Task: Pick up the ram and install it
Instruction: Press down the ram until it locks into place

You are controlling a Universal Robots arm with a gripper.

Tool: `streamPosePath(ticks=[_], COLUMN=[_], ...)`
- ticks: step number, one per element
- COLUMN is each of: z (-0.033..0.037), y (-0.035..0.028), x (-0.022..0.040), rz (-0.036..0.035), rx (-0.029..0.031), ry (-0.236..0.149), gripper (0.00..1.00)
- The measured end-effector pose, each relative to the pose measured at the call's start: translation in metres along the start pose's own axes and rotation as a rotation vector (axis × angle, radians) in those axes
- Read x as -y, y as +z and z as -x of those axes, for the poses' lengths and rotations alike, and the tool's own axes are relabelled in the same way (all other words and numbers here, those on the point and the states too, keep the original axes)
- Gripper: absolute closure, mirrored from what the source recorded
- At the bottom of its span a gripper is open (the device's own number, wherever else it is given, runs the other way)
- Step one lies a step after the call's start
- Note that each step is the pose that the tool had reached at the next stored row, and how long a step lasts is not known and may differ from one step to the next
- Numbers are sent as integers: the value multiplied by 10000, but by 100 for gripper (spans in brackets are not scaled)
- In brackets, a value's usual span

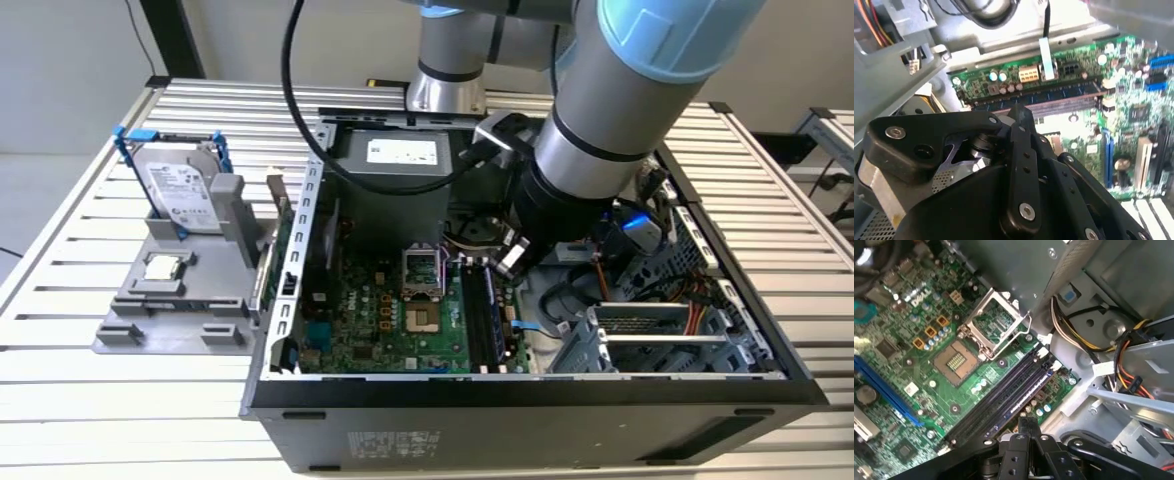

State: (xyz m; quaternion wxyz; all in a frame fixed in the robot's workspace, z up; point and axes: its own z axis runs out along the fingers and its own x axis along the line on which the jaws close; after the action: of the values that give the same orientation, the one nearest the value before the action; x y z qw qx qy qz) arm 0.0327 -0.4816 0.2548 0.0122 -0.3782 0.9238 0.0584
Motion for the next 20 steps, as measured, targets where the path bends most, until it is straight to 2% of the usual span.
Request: streamPosePath(ticks=[3, 5, 10, 20], z=[-4, -10, -32, -38], y=[4, 8, 14, 33], x=[-4, -8, -29, -33], rz=[-204, -285, -253, -102], rx=[196, 275, 242, 92], ry=[-175, -288, -807, -2596], gripper=[100, 100, 100, 100])
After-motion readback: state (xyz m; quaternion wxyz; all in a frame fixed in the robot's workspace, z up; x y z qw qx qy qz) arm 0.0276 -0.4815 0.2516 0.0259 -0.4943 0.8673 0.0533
